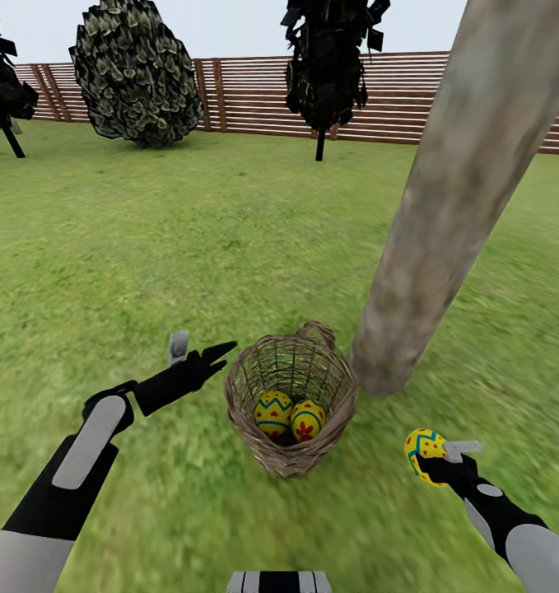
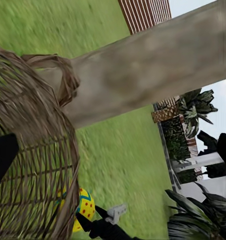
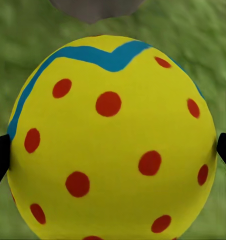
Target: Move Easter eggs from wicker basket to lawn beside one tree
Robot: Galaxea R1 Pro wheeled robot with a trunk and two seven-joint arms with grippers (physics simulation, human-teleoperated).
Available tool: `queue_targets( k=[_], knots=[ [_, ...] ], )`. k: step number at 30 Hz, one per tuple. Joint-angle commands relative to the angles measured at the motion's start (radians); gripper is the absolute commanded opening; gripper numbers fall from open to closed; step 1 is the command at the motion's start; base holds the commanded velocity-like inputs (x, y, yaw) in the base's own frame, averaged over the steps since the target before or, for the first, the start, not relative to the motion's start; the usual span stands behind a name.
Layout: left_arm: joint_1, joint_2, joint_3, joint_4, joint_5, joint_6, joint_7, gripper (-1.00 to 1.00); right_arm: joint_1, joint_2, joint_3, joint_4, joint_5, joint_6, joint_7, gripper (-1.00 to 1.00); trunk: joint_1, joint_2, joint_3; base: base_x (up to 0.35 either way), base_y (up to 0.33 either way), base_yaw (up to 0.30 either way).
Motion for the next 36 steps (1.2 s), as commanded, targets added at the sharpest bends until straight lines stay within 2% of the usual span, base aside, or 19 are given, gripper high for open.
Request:
queue_targets(
  k=[1, 11, 13, 14, 15, 16, 17, 18, 19, 21, 23, 24, 27, 34, 36],
  knots=[
    [-0.001, 0.001, -0.001, 0.000, -0.001, 0.002, -0.010, 1.00, -0.001, 0.000, -0.008, 0.001, 0.007, -0.004, 0.005, -1.00, 0.000, 0.000, -0.001, 0.000, -0.254, 0.000],
    [-0.001, -0.003, -0.006, 0.002, -0.001, 0.000, -0.016, 1.00, -0.001, 0.015, -0.011, -0.014, -0.005, -0.006, 0.003, -1.00, 0.000, 0.000, -0.001, 0.000, -0.328, 0.000],
    [-0.001, -0.003, -0.005, 0.002, -0.001, 0.000, -0.016, 1.00, -0.001, 0.023, -0.012, -0.013, -0.007, -0.027, 0.003, -1.00, 0.000, 0.000, -0.001, 0.000, -0.334, 0.000],
    [-0.001, -0.003, -0.005, 0.002, -0.001, 0.000, -0.016, 1.00, -0.001, 0.040, -0.011, -0.011, -0.005, -0.038, -0.022, -1.00, 0.000, 0.000, -0.001, 0.000, -0.334, 0.000],
    [-0.001, -0.004, -0.006, 0.003, -0.001, -0.001, -0.015, 1.00, -0.001, 0.058, -0.011, -0.010, 0.000, -0.040, -0.085, -1.00, 0.000, 0.000, -0.001, 0.000, -0.334, 0.000],
    [-0.001, -0.009, -0.006, 0.003, -0.002, -0.001, -0.015, 1.00, -0.001, 0.092, -0.009, -0.007, 0.006, -0.042, -0.193, -1.00, 0.000, 0.000, -0.001, 0.000, -0.332, 0.000],
    [-0.001, -0.014, -0.005, 0.004, -0.002, -0.001, -0.016, 1.00, -0.001, 0.117, -0.004, -0.006, 0.021, -0.042, -0.250, -1.00, 0.000, 0.000, -0.001, 0.000, -0.313, 0.000],
    [-0.001, -0.019, -0.005, 0.004, -0.003, -0.002, -0.016, 1.00, -0.001, 0.138, 0.021, -0.004, 0.074, -0.042, -0.293, -1.00, 0.000, 0.000, -0.001, 0.000, -0.133, 0.000],
    [-0.001, -0.020, -0.005, 0.004, -0.003, -0.002, -0.016, 1.00, -0.001, 0.153, 0.036, -0.003, 0.116, -0.042, -0.308, -1.00, 0.000, 0.000, -0.001, 0.000, -0.054, 0.000],
    [-0.001, -0.021, -0.005, 0.003, -0.003, -0.002, -0.016, 1.00, -0.002, 0.192, 0.046, -0.001, 0.149, -0.040, -0.318, -1.00, 0.000, 0.000, -0.001, 0.000, -0.018, 0.000],
    [-0.001, -0.021, -0.005, 0.002, -0.003, -0.002, -0.016, 1.00, -0.002, 0.226, 0.048, 0.000, 0.155, -0.038, -0.320, -1.00, 0.000, 0.000, -0.001, 0.000, -0.003, 0.000],
    [-0.001, -0.021, -0.005, 0.002, -0.003, -0.002, -0.016, 1.00, -0.002, 0.235, 0.048, 0.001, 0.156, -0.038, -0.321, -1.00, 0.000, -0.001, -0.005, 0.000, 0.000, 0.000],
    [-0.001, -0.021, -0.005, 0.001, -0.001, -0.002, -0.017, 1.00, -0.004, 0.243, 0.049, 0.001, 0.157, -0.039, -0.320, -1.00, 0.002, -0.001, -0.016, 0.000, 0.000, 0.000],
    [-0.001, -0.021, -0.005, 0.001, -0.001, -0.002, -0.017, 1.00, -0.005, 0.241, 0.050, -0.007, 0.155, -0.052, -0.313, -1.00, 0.005, -0.003, -0.043, 0.000, 0.000, 0.000],
    [-0.001, -0.021, -0.005, 0.004, -0.001, -0.002, -0.017, 1.00, -0.005, 0.241, 0.050, -0.006, 0.156, -0.052, -0.313, -1.00, 0.005, -0.003, -0.043, 0.000, 0.000, 0.000]
  ],
)
